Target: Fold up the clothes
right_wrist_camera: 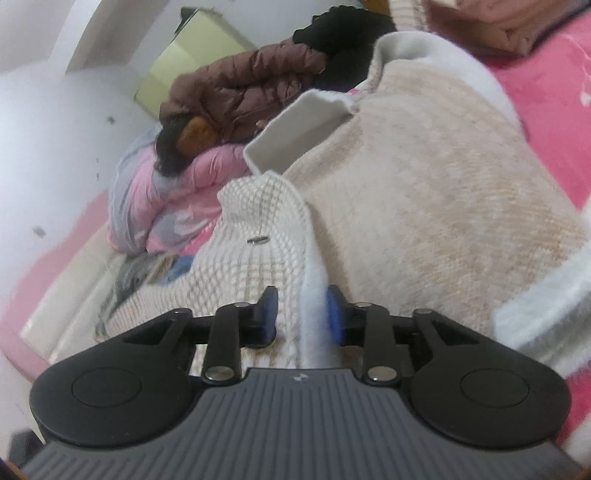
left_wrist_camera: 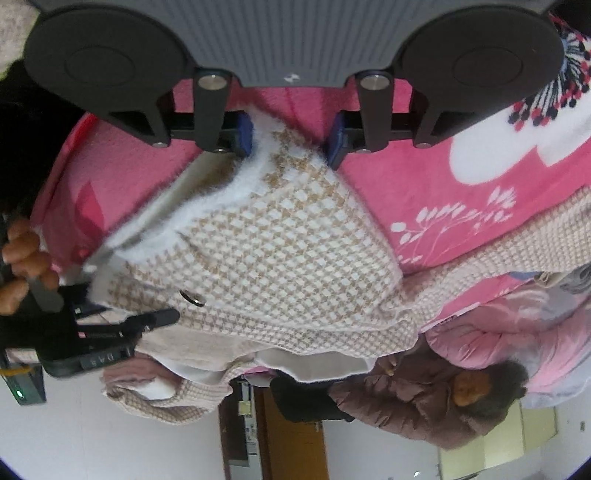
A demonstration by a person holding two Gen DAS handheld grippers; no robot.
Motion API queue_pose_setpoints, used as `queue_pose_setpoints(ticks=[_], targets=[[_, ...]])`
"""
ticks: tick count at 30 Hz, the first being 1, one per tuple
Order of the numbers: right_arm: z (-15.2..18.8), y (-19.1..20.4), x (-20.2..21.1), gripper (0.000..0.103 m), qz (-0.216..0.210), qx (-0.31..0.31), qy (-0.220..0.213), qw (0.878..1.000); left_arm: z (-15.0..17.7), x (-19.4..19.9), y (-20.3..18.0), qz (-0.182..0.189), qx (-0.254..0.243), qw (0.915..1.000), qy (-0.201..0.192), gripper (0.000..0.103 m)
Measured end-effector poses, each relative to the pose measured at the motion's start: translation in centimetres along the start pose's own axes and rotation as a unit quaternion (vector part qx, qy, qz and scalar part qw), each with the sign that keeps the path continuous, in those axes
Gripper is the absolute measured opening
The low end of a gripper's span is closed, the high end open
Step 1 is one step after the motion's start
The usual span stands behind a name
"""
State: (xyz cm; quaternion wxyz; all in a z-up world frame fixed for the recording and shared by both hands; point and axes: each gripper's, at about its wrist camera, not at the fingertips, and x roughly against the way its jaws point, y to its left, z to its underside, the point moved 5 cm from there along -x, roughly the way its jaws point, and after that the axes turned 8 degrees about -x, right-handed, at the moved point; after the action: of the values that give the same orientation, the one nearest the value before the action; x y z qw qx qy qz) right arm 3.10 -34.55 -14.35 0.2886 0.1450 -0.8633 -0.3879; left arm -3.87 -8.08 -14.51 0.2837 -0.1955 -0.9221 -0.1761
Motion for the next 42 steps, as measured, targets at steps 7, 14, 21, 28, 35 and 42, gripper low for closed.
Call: queue_pose_setpoints(ticks=[7,14,21,28,35,42], targets=[[-0.1,-0.5,3.7,0.043,-0.005,-0.039,-0.014,0.999,-0.1,0.5,0.8,0.01,0.029,0.9995,0.004,0.018],[1.8,-4.0,10.6,0.067,-0.027,-0.176,-0.021,0.984,0.1,0.0,0.3,-0.002,0.018,0.9998,0.003,0.026],[4.5,-4.1,6.6,0.069,-0.022,-0.19,0.022,0.981,-0.1,0.0,-0.1,-0.019,0.006,0.9998,-0.004,0.016],[2.4,-2.8,4.0,0.006,-0.017,-0.187,0.003,0.982,-2.1,3.8,0.9,-0.034,-0.003,0.9978,-0.057,0.008],[2.6,1.1,8.3,0.006,0.002,-0.084,0.011,0.996,-0.6,7.1,-0.5,0.037,-0.057,0.9973,-0.026,0.008],[3.4,0.2,7.5,0.006,0.034,-0.093,0.029,0.995,0.9,6.2,-0.3,0.063,-0.038,0.9973,-0.002,0.008]])
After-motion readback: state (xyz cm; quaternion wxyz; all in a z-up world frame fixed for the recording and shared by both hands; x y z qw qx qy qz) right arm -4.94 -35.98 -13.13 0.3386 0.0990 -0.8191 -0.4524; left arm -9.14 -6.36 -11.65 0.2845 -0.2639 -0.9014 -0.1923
